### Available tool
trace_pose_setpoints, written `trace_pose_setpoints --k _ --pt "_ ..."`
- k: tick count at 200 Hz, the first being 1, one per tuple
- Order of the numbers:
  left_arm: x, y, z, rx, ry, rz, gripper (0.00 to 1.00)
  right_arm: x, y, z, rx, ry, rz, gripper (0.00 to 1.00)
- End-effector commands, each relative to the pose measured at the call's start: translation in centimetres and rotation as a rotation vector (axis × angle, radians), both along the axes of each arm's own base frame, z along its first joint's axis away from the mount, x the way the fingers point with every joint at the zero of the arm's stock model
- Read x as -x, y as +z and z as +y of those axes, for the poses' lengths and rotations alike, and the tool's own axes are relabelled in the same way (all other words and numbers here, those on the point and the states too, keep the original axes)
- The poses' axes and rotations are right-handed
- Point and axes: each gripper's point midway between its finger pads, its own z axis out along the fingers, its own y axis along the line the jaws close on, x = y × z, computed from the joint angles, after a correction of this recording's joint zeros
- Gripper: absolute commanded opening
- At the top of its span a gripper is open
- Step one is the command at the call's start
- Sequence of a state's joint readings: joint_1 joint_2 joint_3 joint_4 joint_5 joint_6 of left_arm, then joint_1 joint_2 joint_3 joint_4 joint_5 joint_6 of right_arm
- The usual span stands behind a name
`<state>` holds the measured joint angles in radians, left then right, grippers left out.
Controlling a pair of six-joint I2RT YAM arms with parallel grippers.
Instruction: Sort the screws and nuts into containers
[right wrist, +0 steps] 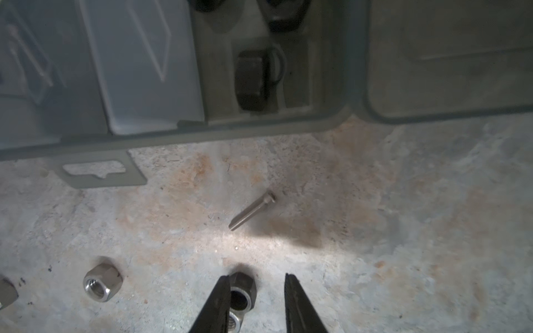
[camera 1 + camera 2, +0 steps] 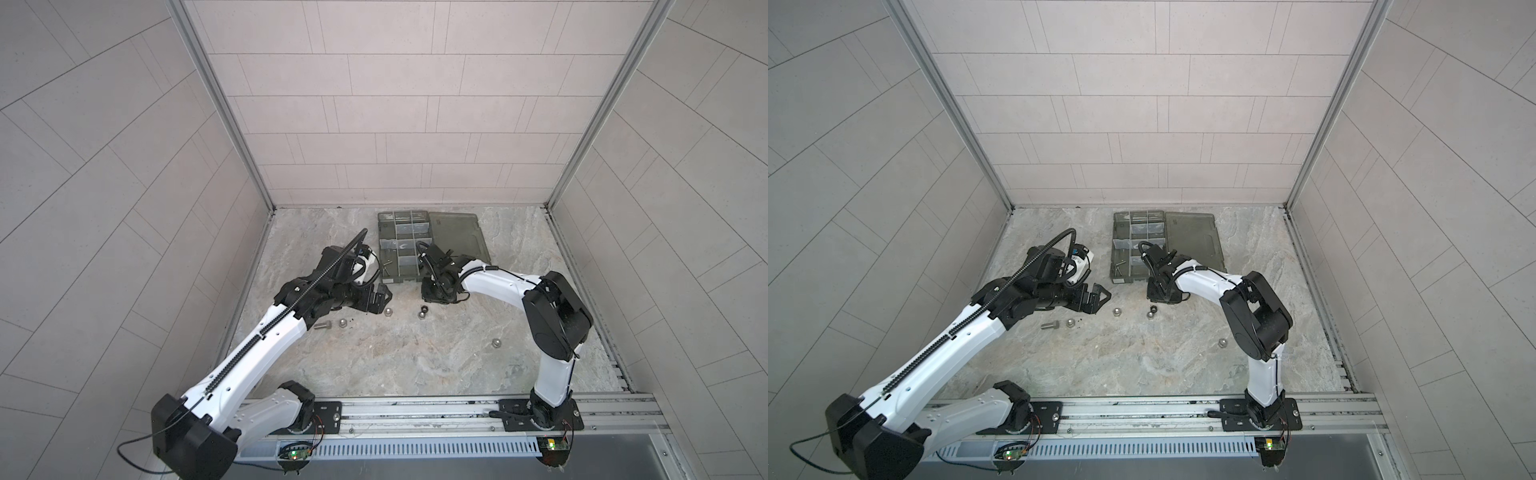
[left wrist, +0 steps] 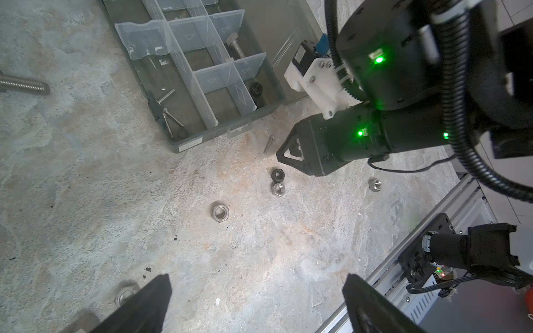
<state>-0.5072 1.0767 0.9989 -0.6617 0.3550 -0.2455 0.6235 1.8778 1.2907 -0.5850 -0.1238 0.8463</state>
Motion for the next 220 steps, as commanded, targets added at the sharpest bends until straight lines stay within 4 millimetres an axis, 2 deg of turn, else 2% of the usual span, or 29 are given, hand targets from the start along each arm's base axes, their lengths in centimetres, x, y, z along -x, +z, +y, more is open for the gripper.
trace_pose_setpoints --k 1,47,81,140,183,220 --pt "0.6 0.6 -0.3 0.033 -0.021 -0.026 1.00 -1.1 0.0 -0.2 0.028 -0.111 -0.009 0.33" --pt "1.1 1.0 -0.1 0.042 -0.036 -0.052 1.00 -2.4 0.0 0.4 0.056 -0.136 0.005 0.32" --pt "1.3 0.9 0.0 0.036 -0.042 -0.056 1.00 -2.3 -0.8 0.3 0.068 -0.171 0.036 0.32" --pt "1.4 1.0 0.0 0.039 -0.045 -0.063 1.00 -1.7 -1.0 -0.2 0.094 -0.182 0.063 0.31" --pt "1.6 1.0 0.3 0.031 -0.041 -0.066 1.00 -2.2 -1.9 0.7 0.072 -0.174 0.086 0.30" --pt "1.6 1.0 0.4 0.029 -0.039 -0.069 1.00 -2.6 -2.3 0.6 0.078 -0.176 0.094 0.29"
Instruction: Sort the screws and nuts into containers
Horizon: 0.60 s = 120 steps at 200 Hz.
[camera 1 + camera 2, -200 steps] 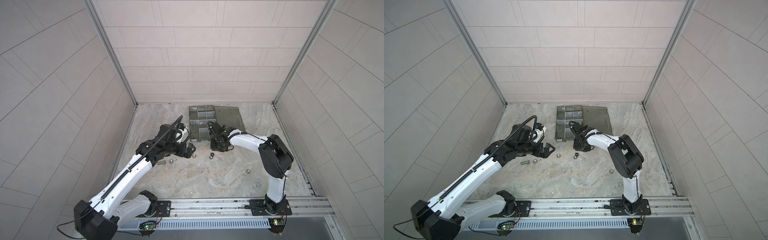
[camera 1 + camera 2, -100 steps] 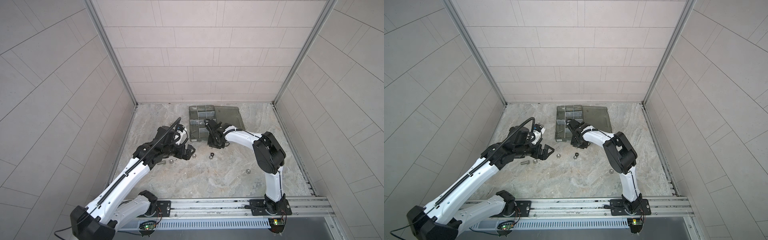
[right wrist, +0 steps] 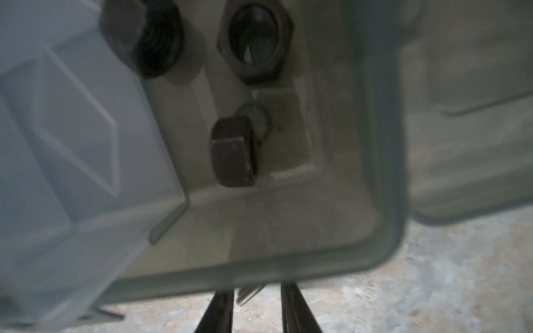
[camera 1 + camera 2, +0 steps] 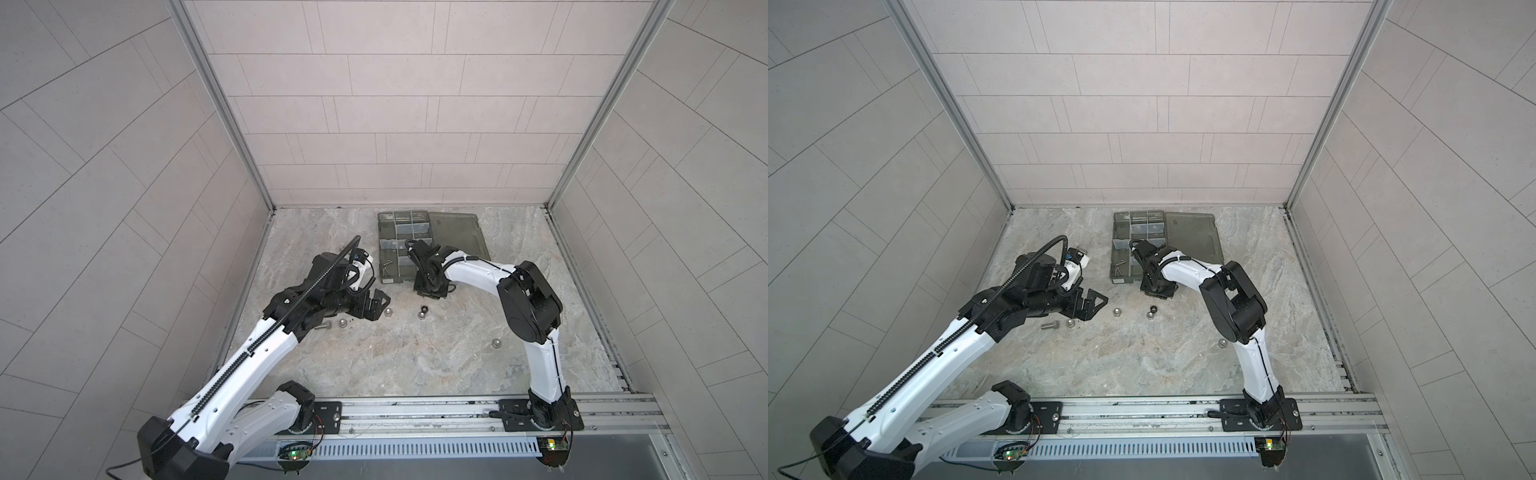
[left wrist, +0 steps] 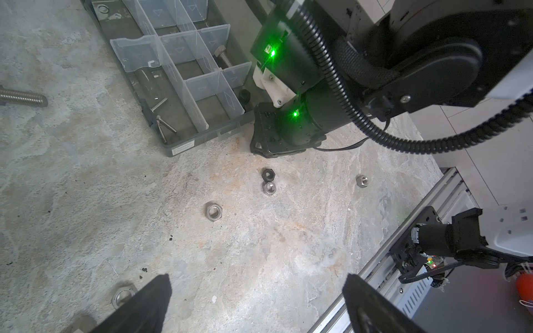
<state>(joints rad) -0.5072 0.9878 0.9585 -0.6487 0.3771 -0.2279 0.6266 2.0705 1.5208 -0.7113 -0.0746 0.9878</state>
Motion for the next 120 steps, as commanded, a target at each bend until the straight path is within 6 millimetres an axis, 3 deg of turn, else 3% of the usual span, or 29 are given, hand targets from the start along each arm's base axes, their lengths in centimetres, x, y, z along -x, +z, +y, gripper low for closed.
trace_pose_setpoints --k 1,50,120 --pt "0.3 0.0 0.1 -0.006 -0.011 -0.015 1.00 0.1 -0.6 -0.5 0.018 -0.029 0.031 0.29" --pt "0.3 0.0 0.2 -0.009 -0.006 -0.022 1.00 0.4 -1.4 -1.2 0.028 -0.032 0.064 0.28" --pt "0.2 0.0 0.8 -0.016 0.023 -0.040 1.00 1.0 -2.3 -1.5 0.066 0.046 0.132 0.07"
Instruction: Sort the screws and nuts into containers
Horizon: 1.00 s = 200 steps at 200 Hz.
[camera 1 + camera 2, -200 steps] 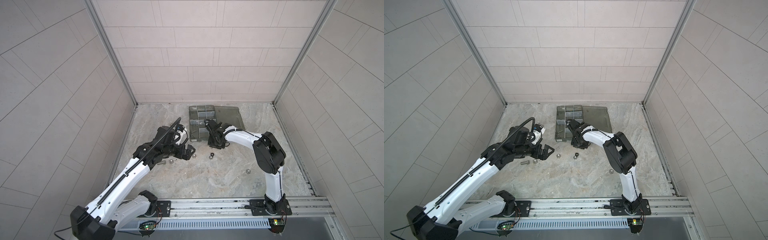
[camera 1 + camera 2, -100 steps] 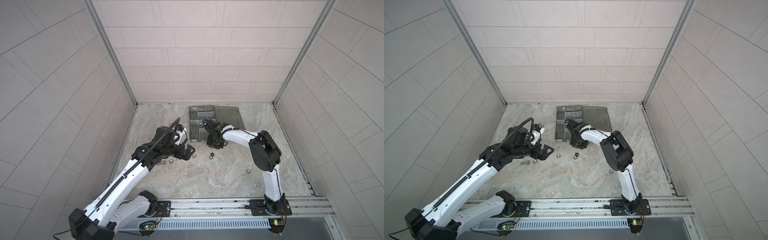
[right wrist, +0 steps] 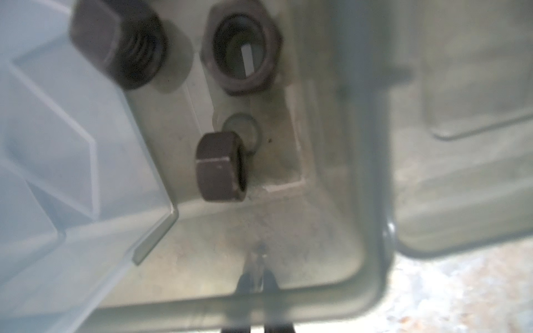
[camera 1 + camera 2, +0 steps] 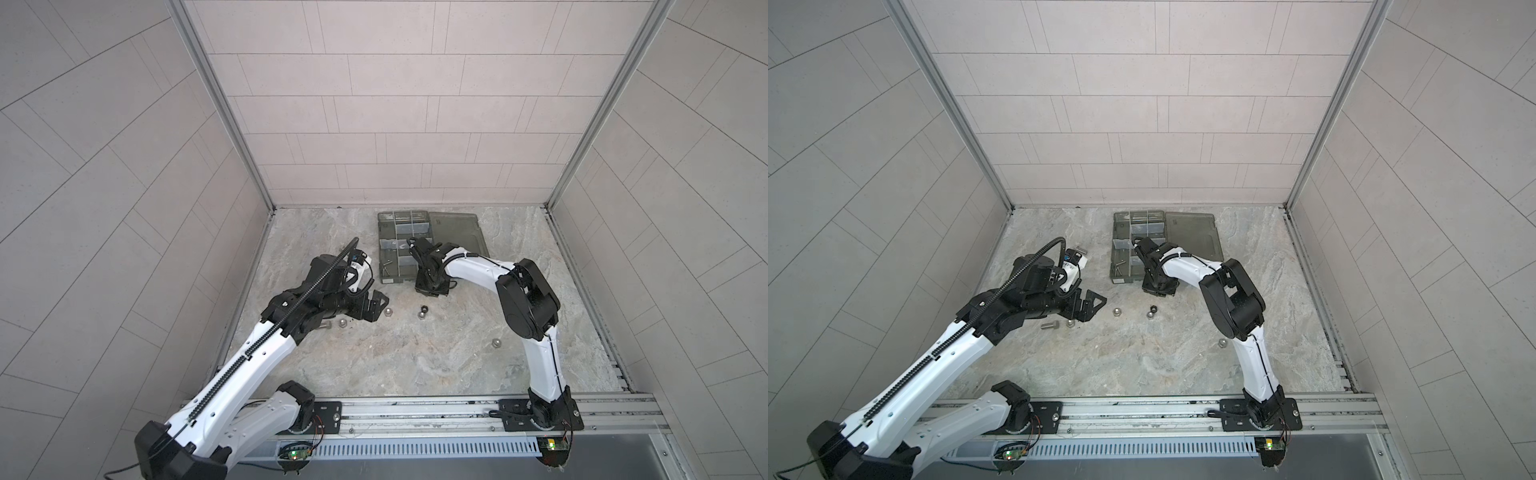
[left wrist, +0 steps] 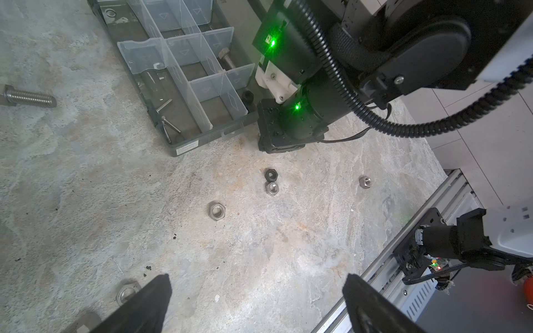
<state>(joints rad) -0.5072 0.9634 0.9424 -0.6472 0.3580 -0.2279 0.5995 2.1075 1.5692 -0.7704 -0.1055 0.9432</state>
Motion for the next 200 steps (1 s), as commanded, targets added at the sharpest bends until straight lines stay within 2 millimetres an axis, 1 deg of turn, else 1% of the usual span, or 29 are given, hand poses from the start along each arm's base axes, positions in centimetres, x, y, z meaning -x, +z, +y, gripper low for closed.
trace_pose_setpoints --k 1,34,65,141,200 --pt "0.1 0.1 0.4 -0.010 0.010 -0.025 1.00 1.2 -1.8 -0.9 0.055 0.025 0.080 0.07" --pt "0.0 0.0 0.6 -0.015 0.017 -0.030 1.00 1.2 -1.9 -0.8 0.066 0.074 0.094 0.00" --pt "-0.2 -0.1 0.5 -0.019 0.019 -0.027 1.00 1.2 -1.3 -1.2 0.089 0.105 0.083 0.00" --pt "-0.9 -0.4 0.5 -0.043 0.030 -0.011 1.00 0.9 2.2 -2.7 0.145 0.160 0.003 0.00" --pt "-1.6 -0.9 0.4 -0.062 0.042 0.008 1.00 0.9 5.2 -2.5 0.106 0.183 -0.060 0.00"
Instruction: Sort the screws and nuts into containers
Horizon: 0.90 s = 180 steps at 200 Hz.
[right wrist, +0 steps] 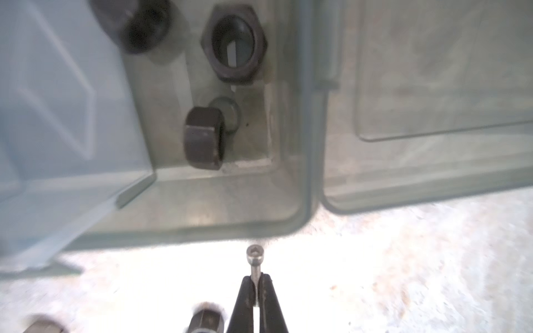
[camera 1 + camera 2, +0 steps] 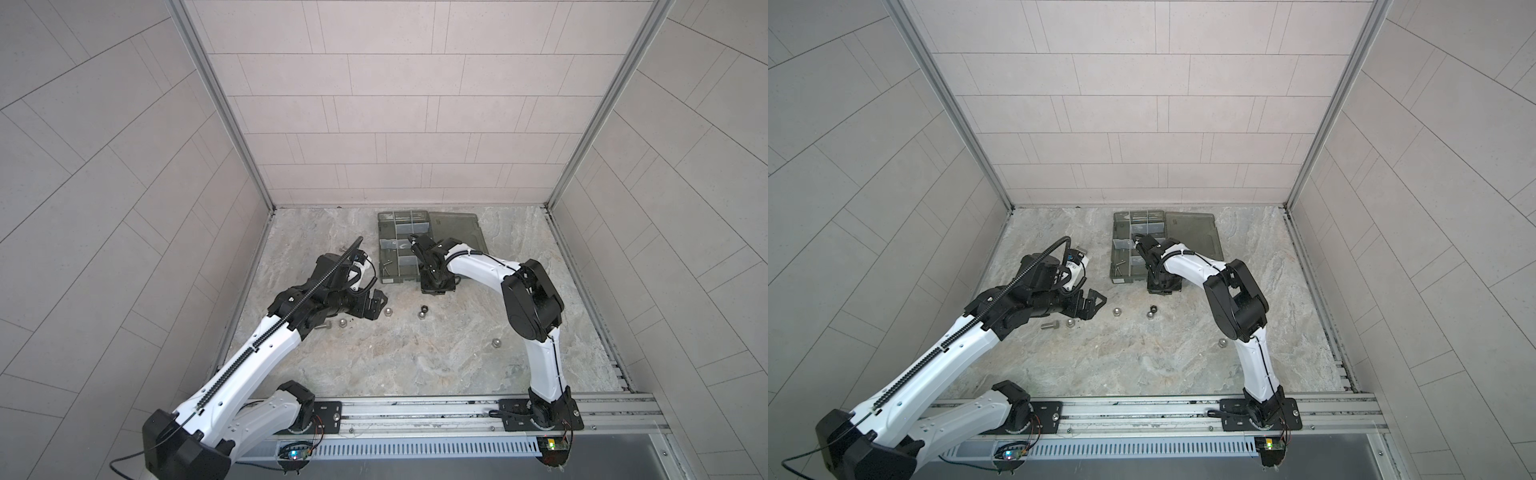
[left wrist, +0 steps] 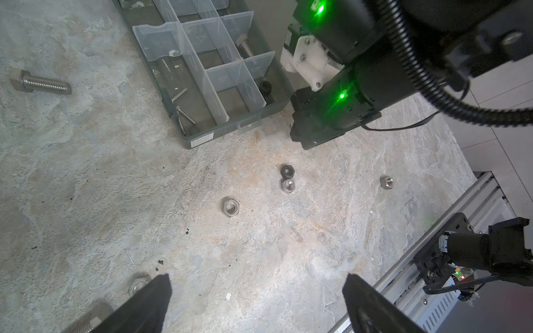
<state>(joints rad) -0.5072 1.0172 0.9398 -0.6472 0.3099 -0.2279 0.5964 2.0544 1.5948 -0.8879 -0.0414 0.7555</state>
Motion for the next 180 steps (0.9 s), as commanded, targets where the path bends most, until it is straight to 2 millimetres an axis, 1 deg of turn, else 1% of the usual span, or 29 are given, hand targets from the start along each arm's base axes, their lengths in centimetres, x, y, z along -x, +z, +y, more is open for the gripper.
trace_pose_setpoints --k 1,33,48,65,85,111,141,164,180 --pt "-0.7 0.8 0.0 -0.005 0.008 -0.025 1.00 0.2 2.8 -0.5 -0.003 0.015 -0.048 0.00" --pt "-1.1 0.5 -0.1 -0.006 0.014 -0.008 1.00 -0.5 4.9 0.2 -0.037 0.036 -0.085 0.00" --pt "-1.2 0.5 -0.1 -0.007 0.019 -0.004 1.00 -1.1 5.9 0.7 -0.061 0.040 -0.109 0.00" --pt "-1.4 0.4 0.0 -0.009 0.021 0.000 1.00 -1.9 6.8 1.5 -0.086 0.045 -0.132 0.00" --pt "-1.7 0.3 -0.1 -0.012 0.024 0.005 1.00 -2.9 7.6 2.9 -0.119 0.062 -0.166 0.00" --pt "-2.1 0.4 -0.2 -0.018 0.025 0.010 1.00 -4.3 8.1 5.1 -0.163 0.091 -0.186 0.00" --pt "-2.4 0.4 -0.1 -0.029 0.029 0.011 1.00 -5.9 8.5 8.2 -0.247 0.120 -0.214 0.00" --pt "-2.6 0.3 0.0 -0.041 0.029 0.017 1.00 -6.7 8.1 9.7 -0.285 0.131 -0.209 0.00" --pt "-2.7 0.1 0.1 -0.048 0.031 0.022 1.00 -7.2 7.4 10.6 -0.304 0.139 -0.195 0.00"
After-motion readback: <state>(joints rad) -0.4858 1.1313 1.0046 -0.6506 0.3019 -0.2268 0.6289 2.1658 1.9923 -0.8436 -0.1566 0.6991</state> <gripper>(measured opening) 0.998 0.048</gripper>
